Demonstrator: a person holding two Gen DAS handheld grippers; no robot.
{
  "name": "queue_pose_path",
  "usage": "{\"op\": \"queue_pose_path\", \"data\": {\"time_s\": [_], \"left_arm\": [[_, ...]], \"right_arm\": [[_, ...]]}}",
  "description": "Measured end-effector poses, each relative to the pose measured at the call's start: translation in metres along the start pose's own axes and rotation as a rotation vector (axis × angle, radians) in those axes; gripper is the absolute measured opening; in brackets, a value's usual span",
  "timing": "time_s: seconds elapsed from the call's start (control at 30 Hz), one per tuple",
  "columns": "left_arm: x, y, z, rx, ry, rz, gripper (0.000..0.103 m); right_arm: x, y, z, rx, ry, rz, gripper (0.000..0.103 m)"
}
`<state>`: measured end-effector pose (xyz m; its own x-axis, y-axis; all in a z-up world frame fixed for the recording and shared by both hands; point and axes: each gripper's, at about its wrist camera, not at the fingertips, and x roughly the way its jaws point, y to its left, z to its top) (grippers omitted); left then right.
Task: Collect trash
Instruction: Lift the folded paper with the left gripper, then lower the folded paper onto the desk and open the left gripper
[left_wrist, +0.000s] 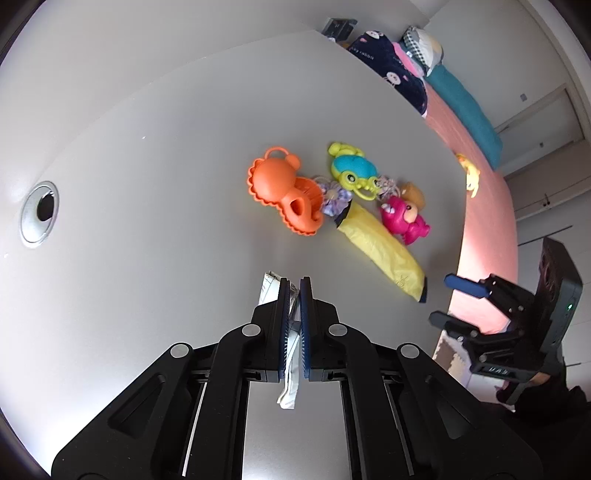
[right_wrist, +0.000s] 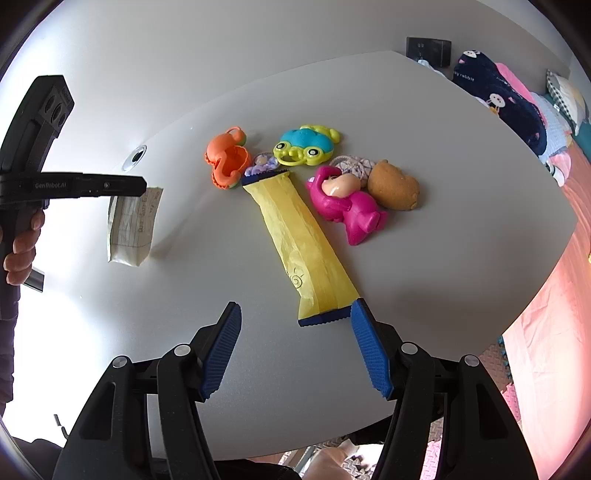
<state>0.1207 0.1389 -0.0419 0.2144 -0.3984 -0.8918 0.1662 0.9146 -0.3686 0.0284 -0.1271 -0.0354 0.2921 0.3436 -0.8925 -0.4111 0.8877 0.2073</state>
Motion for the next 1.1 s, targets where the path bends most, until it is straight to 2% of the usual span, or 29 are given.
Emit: {"op": "queue_pose_path", "data": {"time_s": [0.2, 0.27, 0.3, 0.33, 0.4, 0.5, 0.6, 0.77, 0.93, 0.97, 1.0, 1.03, 1.07, 1.1], "left_arm": [[0.008, -0.005, -0.013, 0.028, 0.077, 0.082, 0.006], [0.017, -0.005, -0.016, 0.035, 0.092, 0.132, 0.008], [0.02, -0.006, -0.018, 0.034, 0.094, 0.156, 0.019], [0.021, -0.005, -0.02, 0.029, 0.094, 0.169, 0.042], [0.019, -0.005, -0.023, 0.021, 0.067, 0.188, 0.069], [0.018, -0.008, -0.029, 0.031, 0.064, 0.194, 0.07], [0.024, -0.008, -0.038, 0.017, 0.093, 0.203, 0.07], [0.035, -0.019, -0.052, 0.029, 0.122, 0.175, 0.07], [0.042, -0.03, -0.061, 0.063, 0.123, 0.213, 0.07], [0.042, -0.033, -0.062, 0.068, 0.113, 0.225, 0.068], [0.042, -0.036, -0.064, 0.086, 0.1, 0.248, 0.057], [0.042, -0.038, -0.065, 0.103, 0.093, 0.266, 0.051], [0.041, -0.039, -0.065, 0.103, 0.089, 0.264, 0.05], [0.041, -0.038, -0.065, 0.096, 0.078, 0.259, 0.041]], "right_arm": [[0.001, 0.004, 0.003, -0.013, -0.003, 0.012, 0.063], [0.001, 0.005, 0.003, -0.02, -0.001, 0.015, 0.063], [0.002, 0.006, 0.003, -0.021, 0.0, 0.016, 0.063], [0.002, 0.006, 0.003, -0.023, 0.002, 0.016, 0.064], [0.002, 0.005, 0.003, -0.024, 0.004, 0.015, 0.063], [0.003, 0.002, 0.002, -0.017, 0.006, 0.014, 0.063], [0.003, -0.001, 0.002, -0.012, 0.006, 0.015, 0.063], [0.004, -0.002, 0.001, -0.014, 0.008, 0.019, 0.063], [0.006, -0.002, 0.002, -0.024, 0.008, 0.024, 0.064], [0.006, -0.002, 0.003, -0.028, 0.009, 0.025, 0.063], [0.007, -0.001, 0.004, -0.032, 0.009, 0.026, 0.063], [0.008, 0.0, 0.006, -0.037, 0.008, 0.028, 0.063], [0.009, 0.0, 0.008, -0.041, 0.008, 0.029, 0.063], [0.01, 0.001, 0.009, -0.045, 0.009, 0.029, 0.063]]}}
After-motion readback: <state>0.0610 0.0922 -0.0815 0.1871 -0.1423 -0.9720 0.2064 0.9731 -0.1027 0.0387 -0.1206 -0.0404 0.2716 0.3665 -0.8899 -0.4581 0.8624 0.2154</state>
